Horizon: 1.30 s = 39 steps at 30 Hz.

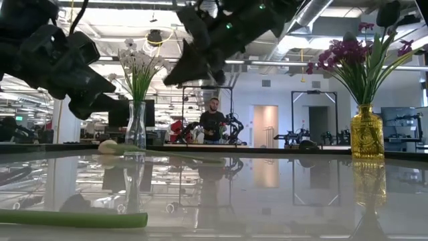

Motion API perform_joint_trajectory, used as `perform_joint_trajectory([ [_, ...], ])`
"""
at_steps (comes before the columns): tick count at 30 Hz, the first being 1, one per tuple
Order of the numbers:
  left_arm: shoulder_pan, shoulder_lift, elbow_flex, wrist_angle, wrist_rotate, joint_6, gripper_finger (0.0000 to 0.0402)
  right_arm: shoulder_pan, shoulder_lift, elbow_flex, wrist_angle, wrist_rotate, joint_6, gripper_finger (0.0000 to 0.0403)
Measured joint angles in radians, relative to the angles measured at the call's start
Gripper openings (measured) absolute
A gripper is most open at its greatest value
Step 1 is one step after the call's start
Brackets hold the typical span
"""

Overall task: Sort flowers into vase by color
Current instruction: Put the top white tulip into the transparent vase

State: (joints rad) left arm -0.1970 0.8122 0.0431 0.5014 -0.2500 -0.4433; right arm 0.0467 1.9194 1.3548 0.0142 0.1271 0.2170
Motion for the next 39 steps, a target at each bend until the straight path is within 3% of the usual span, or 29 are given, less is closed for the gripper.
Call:
perform_joint_trajectory([
  [7,0.009,-0.003,0.000,0.064,0.002,0.066,0.0261,-0.005,0.173,0.020,0.049,0.015,0.059,0.0087],
  [13,0.032,-0.015,0.001,0.095,0.041,0.051,0.0261,-0.026,0.267,0.099,0.030,0.188,-0.005,0.0150],
  [26,0.047,-0.028,0.001,0.093,0.083,0.038,0.0261,-0.071,0.339,0.118,0.082,0.063,0.019,0.0232],
  [33,0.047,-0.028,0.000,0.085,0.095,0.043,0.0261,-0.065,0.372,0.123,0.086,0.082,0.046,0.0214],
  [36,0.047,-0.028,0.000,0.087,0.096,0.046,0.0261,-0.055,0.372,0.124,0.040,0.077,0.077,0.0157],
  [39,0.047,-0.028,0.000,0.086,0.111,0.053,0.0261,-0.044,0.356,0.125,-0.016,0.080,0.070,0.0058],
])
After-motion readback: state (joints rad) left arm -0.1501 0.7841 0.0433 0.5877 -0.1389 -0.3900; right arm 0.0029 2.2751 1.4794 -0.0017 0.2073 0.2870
